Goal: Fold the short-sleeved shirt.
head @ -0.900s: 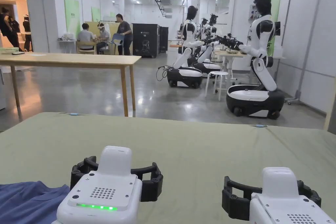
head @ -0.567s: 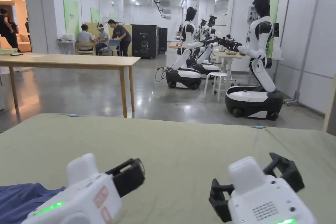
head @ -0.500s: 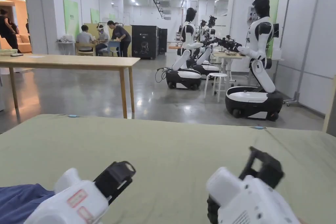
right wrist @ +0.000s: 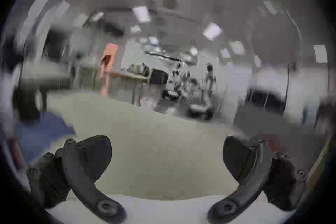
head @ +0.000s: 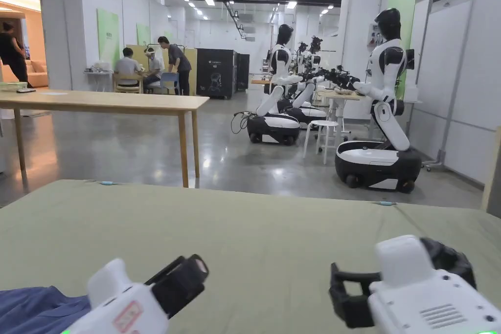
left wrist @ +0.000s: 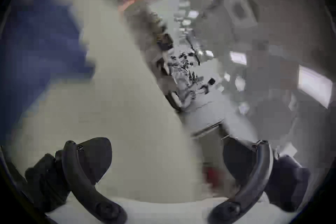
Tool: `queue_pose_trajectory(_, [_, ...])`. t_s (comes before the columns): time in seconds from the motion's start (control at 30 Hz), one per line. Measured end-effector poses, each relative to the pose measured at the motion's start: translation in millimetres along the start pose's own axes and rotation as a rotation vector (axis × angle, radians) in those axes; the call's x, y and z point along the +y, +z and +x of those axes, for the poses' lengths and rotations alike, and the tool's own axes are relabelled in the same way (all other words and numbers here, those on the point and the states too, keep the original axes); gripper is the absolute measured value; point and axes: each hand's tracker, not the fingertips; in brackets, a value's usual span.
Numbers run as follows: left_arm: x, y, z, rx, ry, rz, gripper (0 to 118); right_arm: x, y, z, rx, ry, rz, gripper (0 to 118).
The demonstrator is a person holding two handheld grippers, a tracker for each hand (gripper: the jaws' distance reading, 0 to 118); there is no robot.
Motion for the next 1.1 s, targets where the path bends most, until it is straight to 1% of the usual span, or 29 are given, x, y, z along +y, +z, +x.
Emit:
queue_pose_trajectory(0.07, [-1, 6, 32, 0.114, -0.353, 0.108, 118, -8, -6, 21, 0.004, -0.287, -0.041, 118])
queue_pose_trajectory(0.1, [-2, 7, 38, 0.156, -0.431, 0.129, 118, -13, -5, 27, -0.002, -0.357, -0.036, 118])
queue_pose_trajectory(0.13, [-2, 10, 43, 0.155, -0.451, 0.134, 118, -16, -4, 28, -0.027, -0.318, -0.028, 118])
queue_pose_trajectory(0.17, [-1, 12, 44, 0.122, -0.438, 0.146, 118, -18, -2, 28, -0.071, -0.280, -0.017, 118])
queue_pose_trajectory(0.2, [0, 13, 45, 0.108, -0.415, 0.134, 118, -22, -2, 23, -0.102, -0.222, 0.001, 118])
queue_pose_trajectory(0.27, [7, 11, 41, 0.114, -0.417, 0.127, 118, -22, -1, 21, -0.114, -0.159, -0.008, 118])
queue_pose_trajectory(0.37, [5, 9, 43, 0.163, -0.490, 0.123, 118, -24, 2, 11, -0.103, -0.124, 0.005, 118])
queue_pose_trajectory(0.47, [6, 8, 42, 0.186, -0.532, 0.131, 118, -24, 1, 4, -0.097, -0.088, -0.002, 118])
queue_pose_trajectory(0.57, [8, 11, 43, 0.183, -0.541, 0.137, 118, -24, -1, 2, -0.097, -0.080, 0.002, 118])
queue_pose_trajectory(0.67, [9, 9, 42, 0.172, -0.535, 0.120, 118, -23, -2, 0, -0.089, -0.092, -0.003, 118])
queue_pose_trajectory(0.73, [9, 11, 38, 0.151, -0.510, 0.107, 116, -22, -1, 0, -0.083, -0.089, -0.011, 118])
queue_pose_trajectory(0.77, [10, 11, 36, 0.148, -0.501, 0.100, 108, -22, -1, -1, -0.083, -0.084, -0.012, 110])
queue_pose_trajectory(0.8, [9, 10, 38, 0.149, -0.499, 0.096, 96, -21, -1, -2, -0.084, -0.074, -0.020, 88])
queue_pose_trajectory(0.83, [9, 10, 38, 0.149, -0.497, 0.095, 73, -22, 1, -4, -0.089, -0.071, -0.013, 44])
queue_pose_trajectory(0.87, [9, 10, 37, 0.152, -0.502, 0.095, 29, -21, 3, -4, -0.097, -0.067, 0.000, 1])
queue_pose_trajectory(0.9, [8, 9, 37, 0.149, -0.503, 0.089, 8, -21, 1, -5, -0.131, -0.068, 0.002, 1])
queue_pose_trajectory(0.93, [7, 7, 38, 0.150, -0.502, 0.085, 8, -21, 0, -5, -0.162, -0.068, -0.001, 1])
queue_pose_trajectory(1.0, [6, 8, 35, 0.132, -0.504, 0.081, 6, -22, 2, 0, -0.123, -0.087, -0.003, 1])
queue_pose_trajectory(1.1, [1, 7, 39, 0.133, -0.548, 0.070, 5, -24, 1, 1, -0.132, -0.099, -0.005, 1])
